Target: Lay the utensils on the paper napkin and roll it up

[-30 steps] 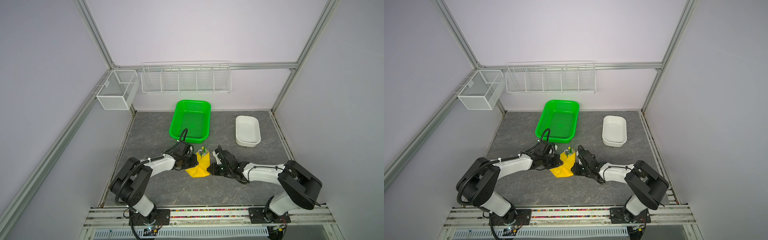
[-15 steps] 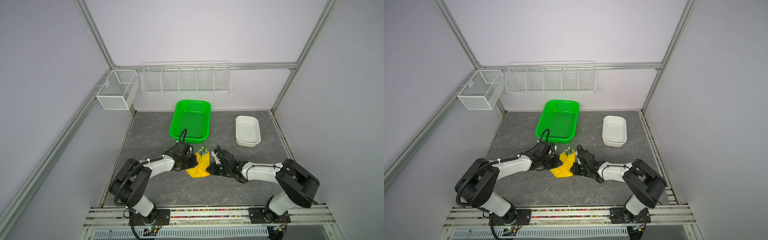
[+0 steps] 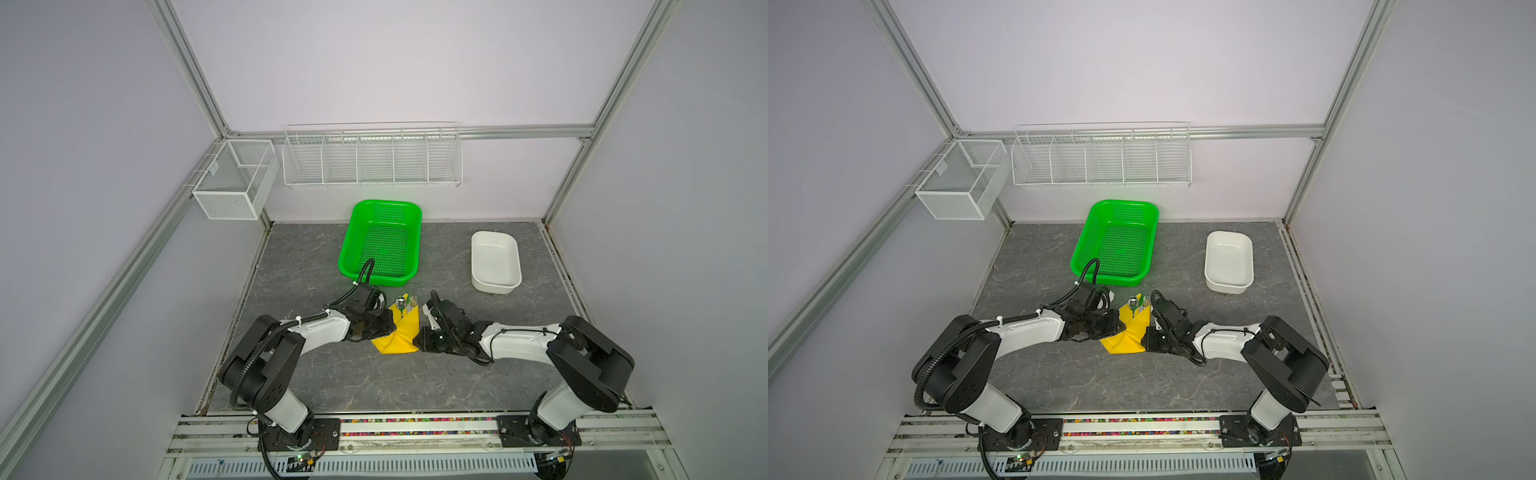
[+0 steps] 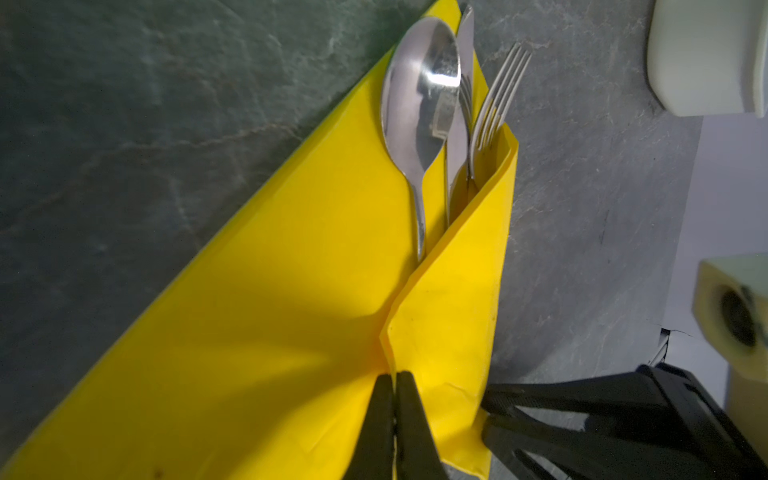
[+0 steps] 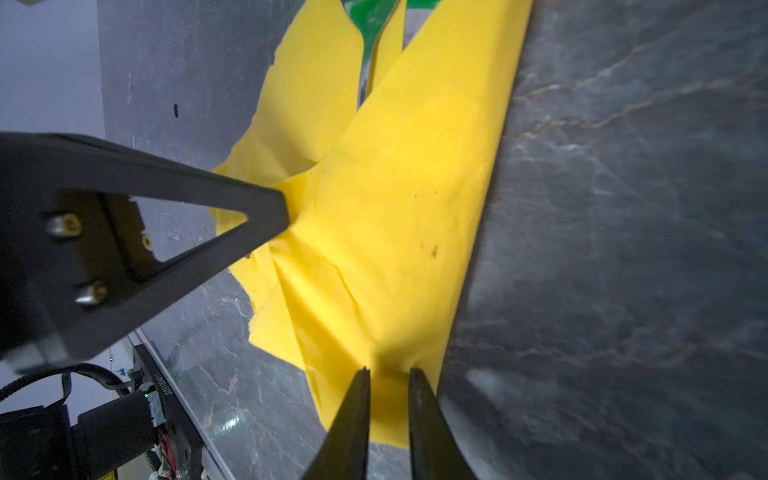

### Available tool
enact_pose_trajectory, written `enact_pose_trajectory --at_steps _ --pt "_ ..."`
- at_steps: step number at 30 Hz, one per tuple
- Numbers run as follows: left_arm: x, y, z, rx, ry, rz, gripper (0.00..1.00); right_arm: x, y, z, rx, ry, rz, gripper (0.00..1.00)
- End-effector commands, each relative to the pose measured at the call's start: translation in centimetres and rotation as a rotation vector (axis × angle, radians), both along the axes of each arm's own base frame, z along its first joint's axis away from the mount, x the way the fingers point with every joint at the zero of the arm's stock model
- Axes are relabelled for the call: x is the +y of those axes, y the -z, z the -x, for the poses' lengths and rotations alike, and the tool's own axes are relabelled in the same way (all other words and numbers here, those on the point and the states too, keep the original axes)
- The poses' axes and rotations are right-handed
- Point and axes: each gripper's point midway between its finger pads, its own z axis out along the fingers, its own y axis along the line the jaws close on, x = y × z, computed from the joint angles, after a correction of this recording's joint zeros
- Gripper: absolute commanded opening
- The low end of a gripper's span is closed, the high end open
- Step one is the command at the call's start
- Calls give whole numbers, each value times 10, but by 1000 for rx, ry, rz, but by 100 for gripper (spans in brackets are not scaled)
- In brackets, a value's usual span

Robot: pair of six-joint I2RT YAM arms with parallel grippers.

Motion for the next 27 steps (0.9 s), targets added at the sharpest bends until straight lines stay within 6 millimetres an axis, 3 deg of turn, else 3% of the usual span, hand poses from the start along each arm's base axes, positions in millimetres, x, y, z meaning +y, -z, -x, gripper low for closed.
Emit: enact_pose_trajectory --at_steps 1,11,21,27 --pt "6 10 0 -2 1 -26 0 0 -19 -2 -42 -9 1 21" --pt "8 14 3 6 6 -36 0 21 -13 7 -5 -65 -66 20" --pt "8 9 5 -7 6 -18 0 15 8 10 30 -63 -7 20" --pt "10 16 7 6 10 -37 0 14 15 11 51 -53 9 20"
